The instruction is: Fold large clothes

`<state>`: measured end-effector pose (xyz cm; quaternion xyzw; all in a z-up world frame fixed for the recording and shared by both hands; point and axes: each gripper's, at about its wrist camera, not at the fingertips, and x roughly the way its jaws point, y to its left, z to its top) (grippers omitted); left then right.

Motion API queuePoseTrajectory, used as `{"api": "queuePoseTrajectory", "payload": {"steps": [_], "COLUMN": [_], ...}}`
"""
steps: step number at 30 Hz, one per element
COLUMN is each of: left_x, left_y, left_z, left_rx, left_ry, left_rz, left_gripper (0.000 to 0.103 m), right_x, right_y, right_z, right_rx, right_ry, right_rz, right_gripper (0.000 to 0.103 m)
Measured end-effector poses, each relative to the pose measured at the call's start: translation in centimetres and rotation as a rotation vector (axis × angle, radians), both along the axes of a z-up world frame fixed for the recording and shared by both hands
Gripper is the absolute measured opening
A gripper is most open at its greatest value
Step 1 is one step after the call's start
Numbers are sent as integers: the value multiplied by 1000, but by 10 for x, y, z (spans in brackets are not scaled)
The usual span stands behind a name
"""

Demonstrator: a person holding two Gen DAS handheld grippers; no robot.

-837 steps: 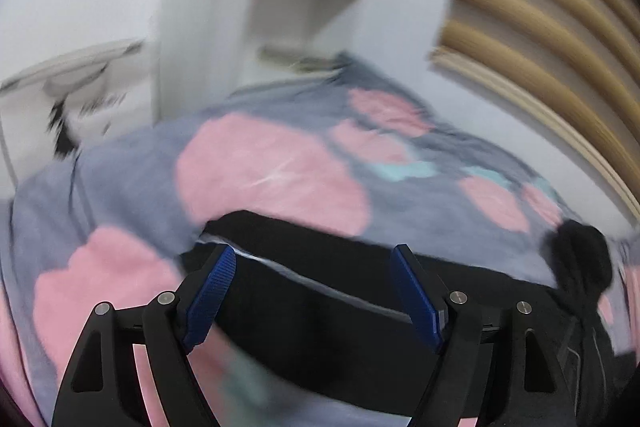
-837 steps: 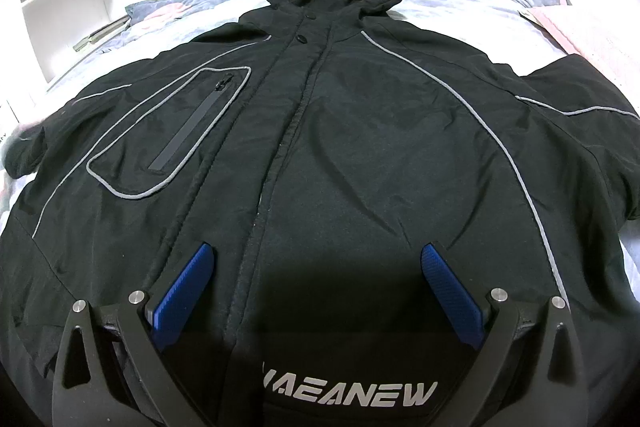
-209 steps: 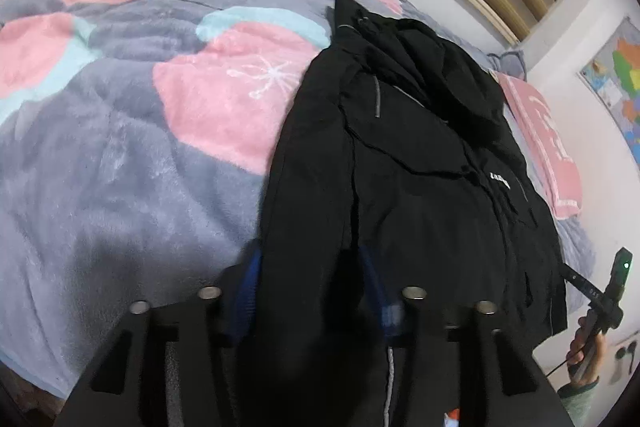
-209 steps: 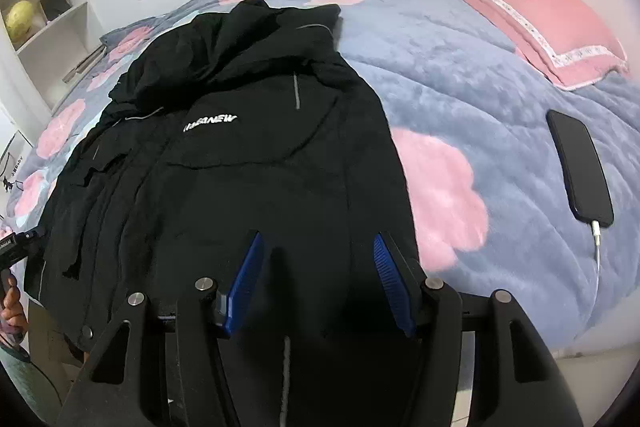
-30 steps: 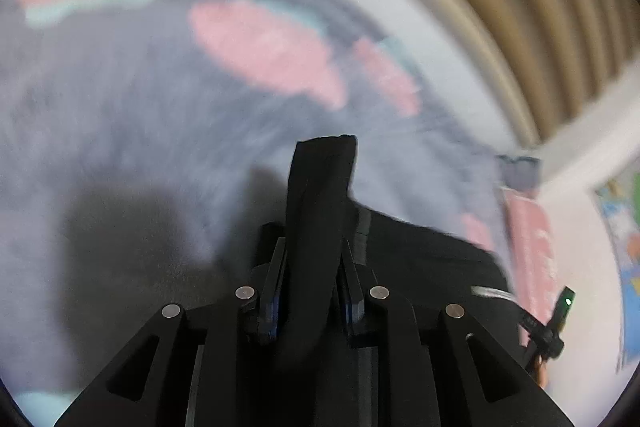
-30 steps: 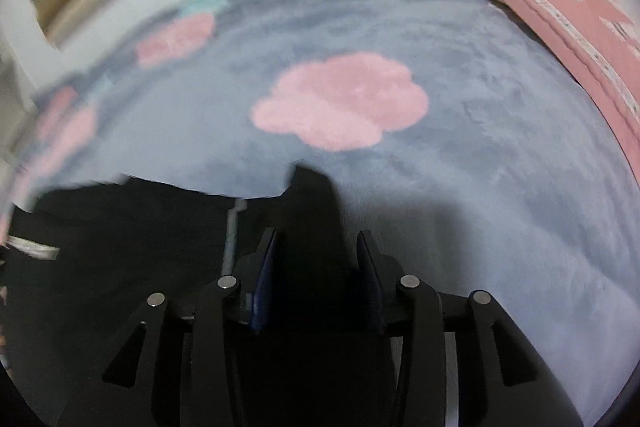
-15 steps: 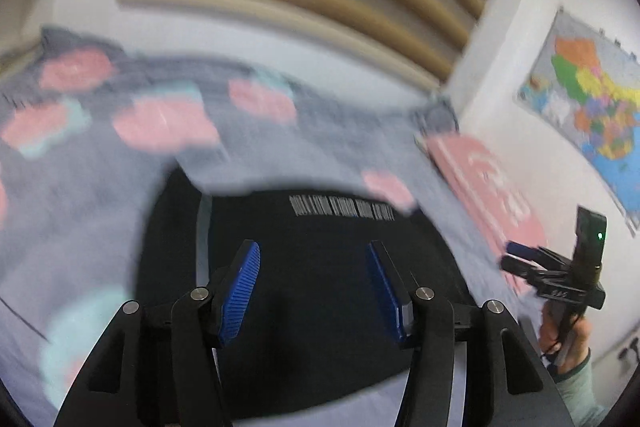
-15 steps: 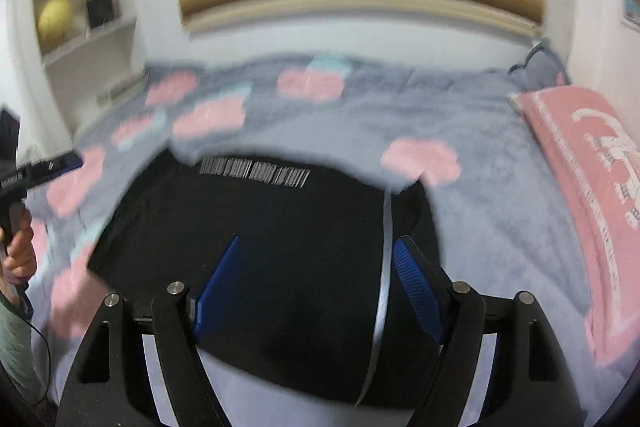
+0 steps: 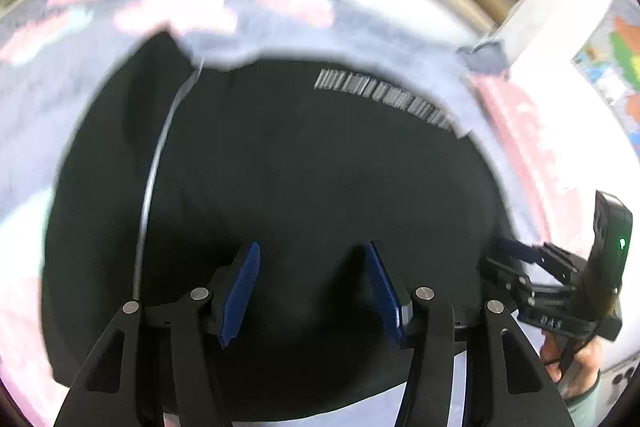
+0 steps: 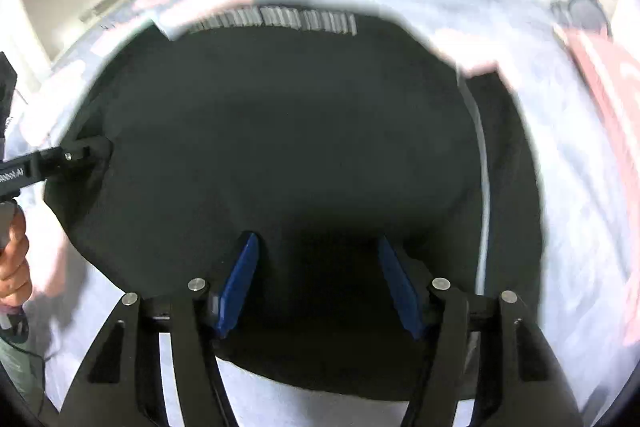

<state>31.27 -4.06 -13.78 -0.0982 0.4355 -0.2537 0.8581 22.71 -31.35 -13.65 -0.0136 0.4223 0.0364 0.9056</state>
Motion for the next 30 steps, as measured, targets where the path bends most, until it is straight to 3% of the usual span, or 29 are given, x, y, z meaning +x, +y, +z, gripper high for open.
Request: {"api": "queuePoseTrajectory", "payload": {"steps": [2,5,8,11,17,22,30], "left_x": [6,38,77,103,87,49,22], "left_y": [-1,-3,3,11,8,44,105], "left_z": [19,21,-11,-51,-43,-12,30], "left_rx": [-16,-4,103,71,97,13,72], "left_ry": [-60,-32,24,105,26,-28,-88], "left_rz": [17,61,210,195,157,95,128], "left_gripper": [58,60,60,60,60,60,65], "right_x": [13,54,98,117,97,56,-16], "right_y": [-1,-11,-30,-45,-39,-69,-119], "right_z": [21,27,-15,-53,-46,-16,11], "right_rx": [-10,78,136,262,229,232,137], "right_ry": [-68,-89,52,108,65,-4,-15], "right_rz": [-24,-48,-115,-119,-120,-108,-160], "right_gripper": [67,69,70,79,79,79,79]}}
